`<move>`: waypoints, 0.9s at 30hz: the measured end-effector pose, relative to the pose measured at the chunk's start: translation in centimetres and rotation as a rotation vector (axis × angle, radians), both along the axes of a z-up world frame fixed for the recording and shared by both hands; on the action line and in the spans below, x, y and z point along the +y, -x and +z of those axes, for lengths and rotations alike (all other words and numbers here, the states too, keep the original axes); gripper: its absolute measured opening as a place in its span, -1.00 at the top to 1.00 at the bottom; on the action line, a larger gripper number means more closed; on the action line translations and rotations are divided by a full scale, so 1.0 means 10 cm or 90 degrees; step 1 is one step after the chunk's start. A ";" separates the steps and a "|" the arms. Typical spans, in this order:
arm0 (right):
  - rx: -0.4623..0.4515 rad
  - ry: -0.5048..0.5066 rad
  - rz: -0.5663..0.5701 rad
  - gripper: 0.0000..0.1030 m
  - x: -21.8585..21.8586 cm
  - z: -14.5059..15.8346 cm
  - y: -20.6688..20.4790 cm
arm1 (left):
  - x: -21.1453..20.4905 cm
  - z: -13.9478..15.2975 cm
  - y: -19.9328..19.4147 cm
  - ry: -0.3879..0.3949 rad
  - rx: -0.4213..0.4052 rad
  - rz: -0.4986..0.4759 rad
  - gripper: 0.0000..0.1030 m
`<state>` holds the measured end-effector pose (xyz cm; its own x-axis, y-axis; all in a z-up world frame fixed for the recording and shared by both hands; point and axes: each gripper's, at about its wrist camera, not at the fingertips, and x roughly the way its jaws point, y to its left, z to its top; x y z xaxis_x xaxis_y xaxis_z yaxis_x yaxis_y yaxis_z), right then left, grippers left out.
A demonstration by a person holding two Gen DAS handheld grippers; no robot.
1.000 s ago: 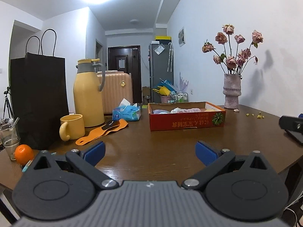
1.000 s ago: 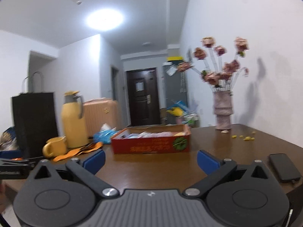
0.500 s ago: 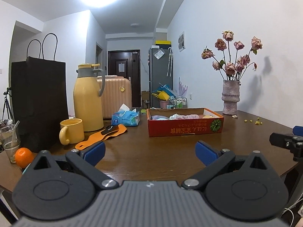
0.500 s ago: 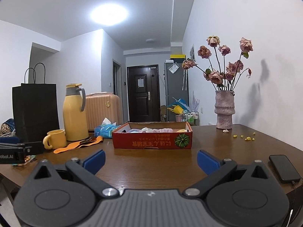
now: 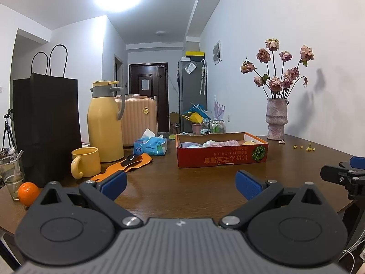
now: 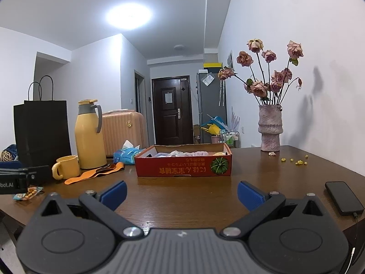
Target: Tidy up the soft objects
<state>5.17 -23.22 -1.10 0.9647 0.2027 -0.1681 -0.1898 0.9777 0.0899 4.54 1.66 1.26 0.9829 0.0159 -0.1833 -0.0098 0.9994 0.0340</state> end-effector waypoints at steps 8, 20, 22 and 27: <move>-0.006 -0.002 -0.005 -1.00 -0.02 0.02 0.00 | 0.00 0.01 0.02 0.000 -0.001 0.001 -1.00; -0.011 -0.007 -0.006 -1.00 -0.03 0.01 0.01 | 0.01 0.02 0.01 0.001 -0.003 -0.003 -1.00; -0.009 -0.006 -0.002 -1.00 -0.04 0.01 0.01 | 0.02 0.02 0.01 0.001 -0.003 -0.003 -1.00; -0.008 -0.004 -0.001 -1.00 -0.03 0.01 0.01 | 0.02 0.02 0.01 0.000 -0.003 -0.003 -1.00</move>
<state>5.06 -23.48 -1.00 0.9669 0.2030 -0.1547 -0.1901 0.9772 0.0942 4.45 1.83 1.47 0.9838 0.0105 -0.1787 -0.0046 0.9994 0.0334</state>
